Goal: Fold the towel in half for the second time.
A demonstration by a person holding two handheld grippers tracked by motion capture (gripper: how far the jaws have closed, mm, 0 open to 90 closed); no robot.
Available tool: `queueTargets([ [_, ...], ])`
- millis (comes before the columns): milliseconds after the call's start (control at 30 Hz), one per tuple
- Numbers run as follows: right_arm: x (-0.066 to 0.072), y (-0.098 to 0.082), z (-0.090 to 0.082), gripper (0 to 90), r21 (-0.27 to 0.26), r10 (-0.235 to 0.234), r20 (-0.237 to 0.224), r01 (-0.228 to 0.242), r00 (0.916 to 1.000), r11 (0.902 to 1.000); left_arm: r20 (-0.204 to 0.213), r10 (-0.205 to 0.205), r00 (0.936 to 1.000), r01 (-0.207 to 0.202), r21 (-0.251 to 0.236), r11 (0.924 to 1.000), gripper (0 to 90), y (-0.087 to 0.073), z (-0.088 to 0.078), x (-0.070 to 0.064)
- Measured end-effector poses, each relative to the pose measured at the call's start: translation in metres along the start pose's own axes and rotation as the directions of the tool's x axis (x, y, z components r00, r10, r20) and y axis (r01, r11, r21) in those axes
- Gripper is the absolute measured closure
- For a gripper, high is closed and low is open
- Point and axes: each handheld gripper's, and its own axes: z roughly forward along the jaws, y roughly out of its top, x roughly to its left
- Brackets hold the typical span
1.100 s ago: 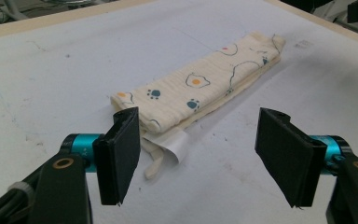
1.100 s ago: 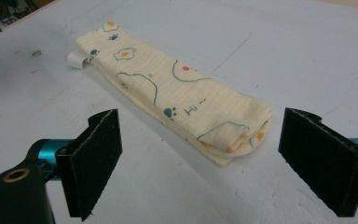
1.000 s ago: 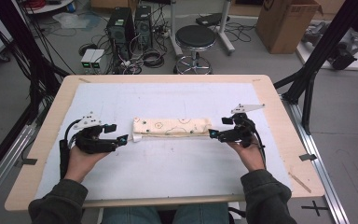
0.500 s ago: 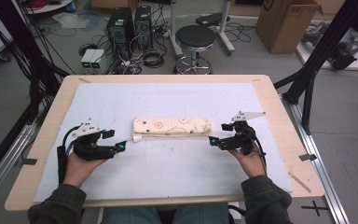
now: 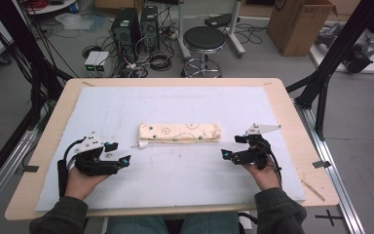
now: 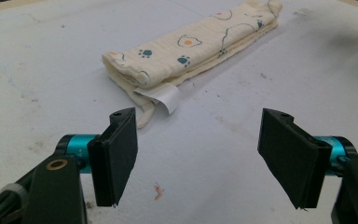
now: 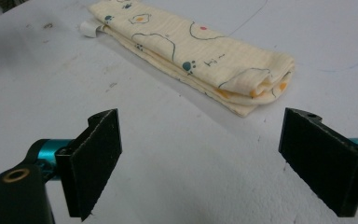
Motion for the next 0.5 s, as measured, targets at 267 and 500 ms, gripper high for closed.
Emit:
queueTargets([
  [267, 0.004, -0.008, -0.009, 12.3, -0.013, -0.007, 0.006, 0.007, 1.0, 0.9999, 0.0, 0.014, 0.9999, -0.014, -0.005, 0.9999, 28.4, -0.005, -0.007, -0.006],
  [500, 0.007, -0.018, -0.019, 12.3, -0.008, -0.006, 0.014, 0.006, 0.9999, 1.0, 0.001, 0.022, 0.9997, -0.022, -0.008, 0.9997, 28.0, -0.009, -0.014, -0.012],
])
